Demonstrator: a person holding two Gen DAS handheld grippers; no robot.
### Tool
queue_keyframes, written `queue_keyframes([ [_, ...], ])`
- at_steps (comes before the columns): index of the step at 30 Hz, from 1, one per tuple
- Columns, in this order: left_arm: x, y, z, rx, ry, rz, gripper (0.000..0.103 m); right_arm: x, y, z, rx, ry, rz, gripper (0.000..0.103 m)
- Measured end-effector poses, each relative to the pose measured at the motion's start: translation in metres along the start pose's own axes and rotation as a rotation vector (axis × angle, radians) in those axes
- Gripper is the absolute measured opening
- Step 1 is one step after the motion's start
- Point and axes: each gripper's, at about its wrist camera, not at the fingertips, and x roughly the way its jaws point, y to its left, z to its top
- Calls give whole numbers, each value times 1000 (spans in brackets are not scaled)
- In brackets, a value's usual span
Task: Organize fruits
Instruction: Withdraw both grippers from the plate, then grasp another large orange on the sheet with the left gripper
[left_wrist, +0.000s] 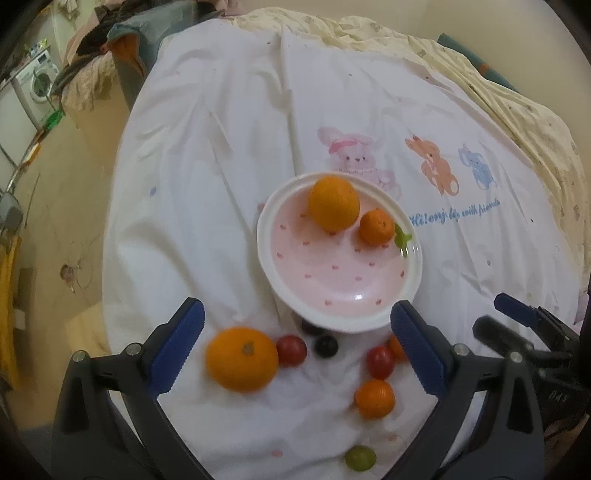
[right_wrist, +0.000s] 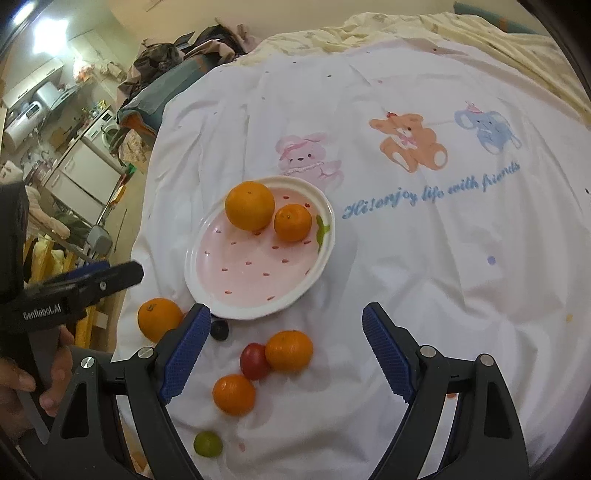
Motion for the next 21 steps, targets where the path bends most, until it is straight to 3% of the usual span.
queue_keyframes([
  [12,8,5,-18,-44,74,-45,100,-6,-11,-20,105,14,-9,87],
  [21,37,7,-20,-12,211,-45,99,4,-17,-18,139,33,-57,87],
])
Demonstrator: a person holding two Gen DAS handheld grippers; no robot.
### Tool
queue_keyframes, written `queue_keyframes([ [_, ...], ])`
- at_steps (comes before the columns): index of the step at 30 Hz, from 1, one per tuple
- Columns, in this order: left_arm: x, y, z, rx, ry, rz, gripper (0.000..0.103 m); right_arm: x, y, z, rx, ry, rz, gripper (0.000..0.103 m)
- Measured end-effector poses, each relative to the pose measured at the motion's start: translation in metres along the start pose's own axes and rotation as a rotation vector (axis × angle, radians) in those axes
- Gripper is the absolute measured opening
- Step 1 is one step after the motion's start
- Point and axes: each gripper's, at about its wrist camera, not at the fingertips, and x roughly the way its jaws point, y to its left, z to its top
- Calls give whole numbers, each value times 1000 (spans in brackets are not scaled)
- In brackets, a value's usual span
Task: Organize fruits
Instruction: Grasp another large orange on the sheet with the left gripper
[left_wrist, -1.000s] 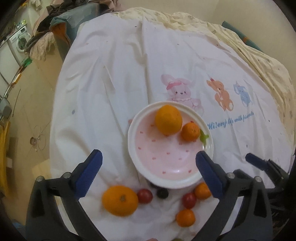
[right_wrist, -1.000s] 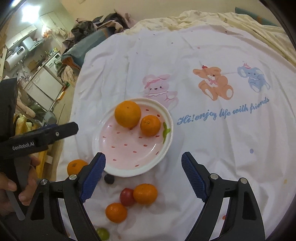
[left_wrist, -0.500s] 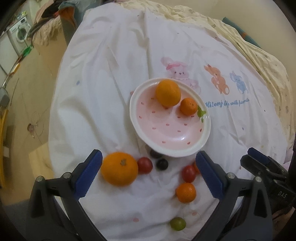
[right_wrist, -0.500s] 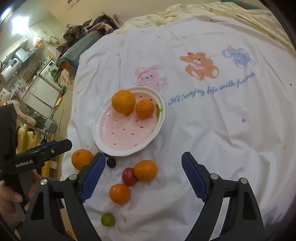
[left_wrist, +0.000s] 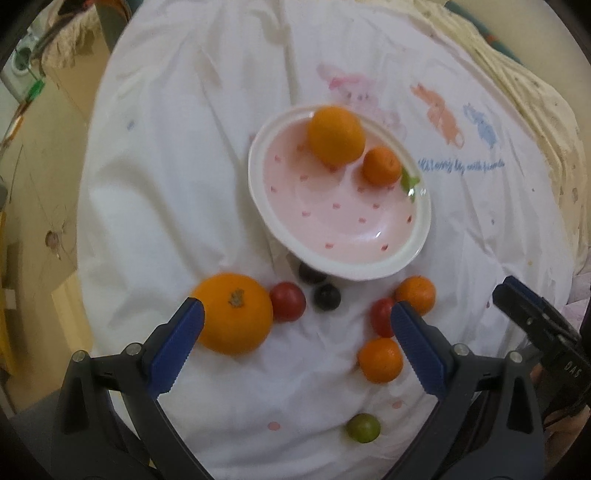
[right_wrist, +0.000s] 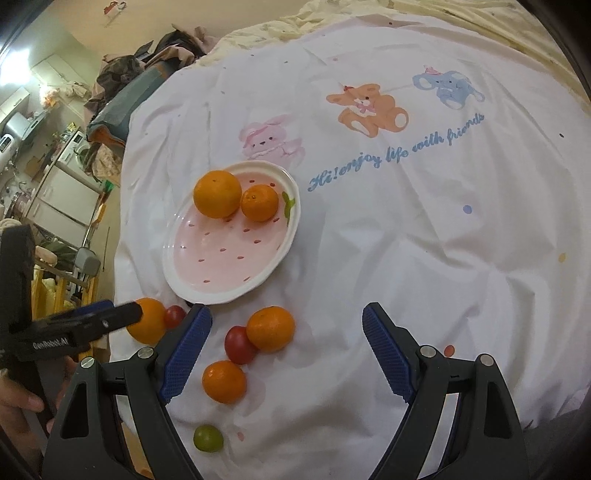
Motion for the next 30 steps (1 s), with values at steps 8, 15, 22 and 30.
queue_keyframes([
  [8,10,-5,5,11,17,-14,71,8,-2,0,20,28,-5,87],
  [15,5,-6,16,27,15,40,64,13,-2,-1,16,45,-8,87],
  [22,15,29,7,-87,81,85,66,14,-2,0,20,51,0,87],
  [30,42,48,-3,-128,172,93,64,17,2,0,12,55,-9,87],
])
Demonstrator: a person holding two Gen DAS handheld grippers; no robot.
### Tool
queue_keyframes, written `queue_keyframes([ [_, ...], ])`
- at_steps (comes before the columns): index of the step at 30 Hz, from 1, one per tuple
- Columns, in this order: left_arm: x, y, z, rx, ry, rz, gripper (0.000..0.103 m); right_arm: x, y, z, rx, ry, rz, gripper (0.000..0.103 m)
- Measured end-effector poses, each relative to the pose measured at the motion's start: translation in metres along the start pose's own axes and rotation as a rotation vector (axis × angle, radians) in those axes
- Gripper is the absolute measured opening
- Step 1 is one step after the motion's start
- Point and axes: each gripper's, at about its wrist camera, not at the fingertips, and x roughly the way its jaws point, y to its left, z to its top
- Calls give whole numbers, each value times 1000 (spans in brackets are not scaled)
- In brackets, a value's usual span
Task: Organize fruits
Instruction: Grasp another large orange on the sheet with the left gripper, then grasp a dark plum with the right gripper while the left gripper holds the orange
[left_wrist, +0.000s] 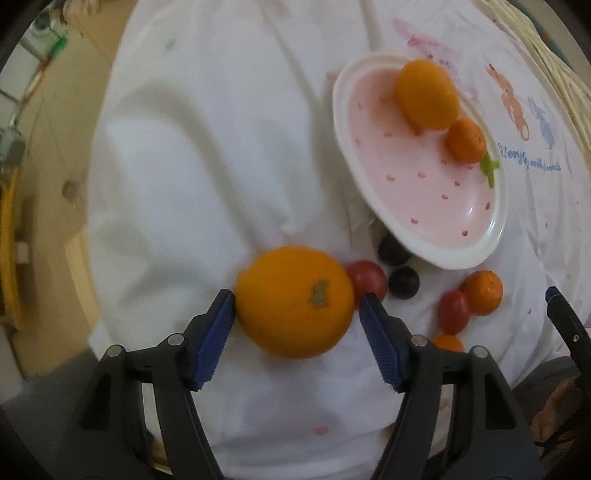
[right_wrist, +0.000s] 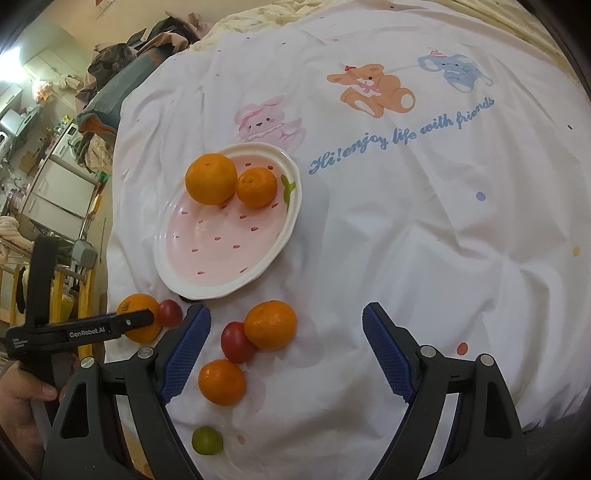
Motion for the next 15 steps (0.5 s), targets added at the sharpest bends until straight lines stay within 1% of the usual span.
queue_keyframes([
  [2,1,1,-1,7,-11,6,59,0,-1,0,5,0,-2,87],
  [7,-13,-1,-8,33,-54,-7,55,1,-2,1,-1,2,-13,87],
  [11,-40,-1,-17,36,-122,-49,55,5,3,-2,-31,47,31,87],
  [13,-56,3,-19,17,-168,-77,55,7,10,-3,-46,71,58,86],
  [14,-58,4,-14,6,-179,-84,55,9,15,-3,-61,75,57,85],
  [15,-62,8,-12,-11,-190,-93,55,11,22,-4,-86,80,47,79],
])
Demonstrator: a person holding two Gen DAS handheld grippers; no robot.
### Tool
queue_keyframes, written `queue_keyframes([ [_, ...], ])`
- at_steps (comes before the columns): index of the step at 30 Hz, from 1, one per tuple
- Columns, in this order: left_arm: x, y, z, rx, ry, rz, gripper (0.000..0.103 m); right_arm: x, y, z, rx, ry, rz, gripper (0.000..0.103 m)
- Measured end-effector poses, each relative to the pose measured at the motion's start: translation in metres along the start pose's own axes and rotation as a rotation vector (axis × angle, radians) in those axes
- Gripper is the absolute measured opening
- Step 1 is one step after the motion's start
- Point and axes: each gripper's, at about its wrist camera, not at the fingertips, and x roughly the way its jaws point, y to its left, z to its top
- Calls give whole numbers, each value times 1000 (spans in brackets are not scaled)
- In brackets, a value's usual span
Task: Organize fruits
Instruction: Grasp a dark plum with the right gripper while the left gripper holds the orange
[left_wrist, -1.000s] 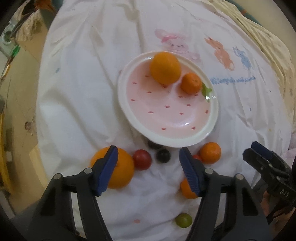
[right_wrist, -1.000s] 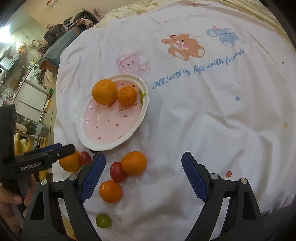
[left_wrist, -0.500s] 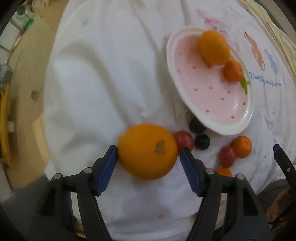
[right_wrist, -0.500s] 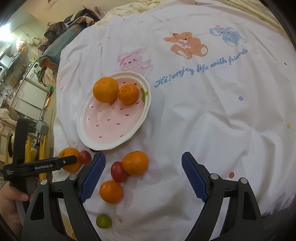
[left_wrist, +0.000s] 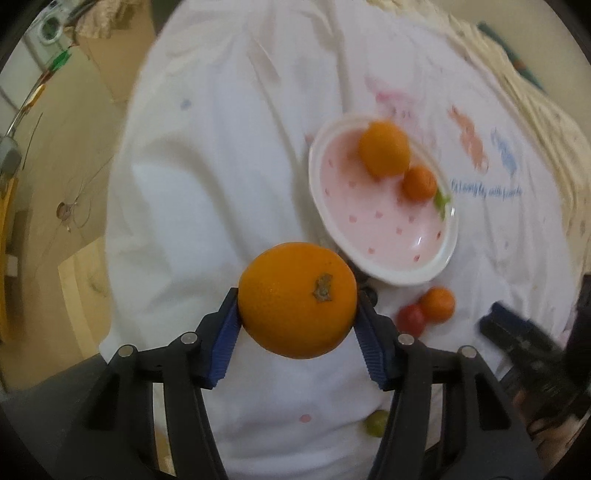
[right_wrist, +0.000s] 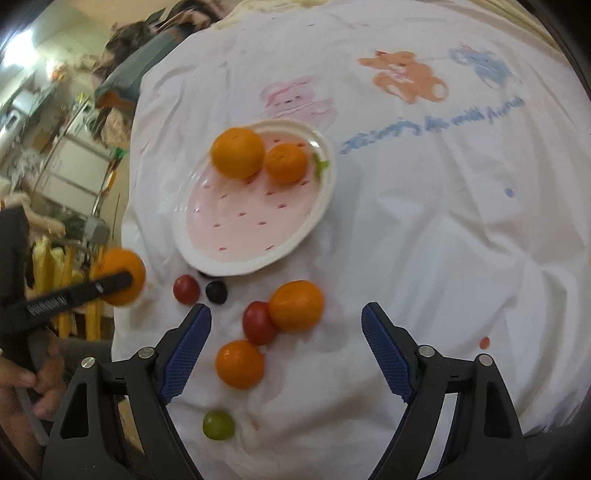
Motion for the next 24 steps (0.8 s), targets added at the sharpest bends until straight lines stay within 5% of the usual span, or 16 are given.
queue_keyframes([
  [8,-11,8,6,-53,-23,-50,55,48,67,-7,-215,87,-7,46],
  [24,-10,2,3,-71,21,-110,55,108,101,-3,-386,90,-127,29],
])
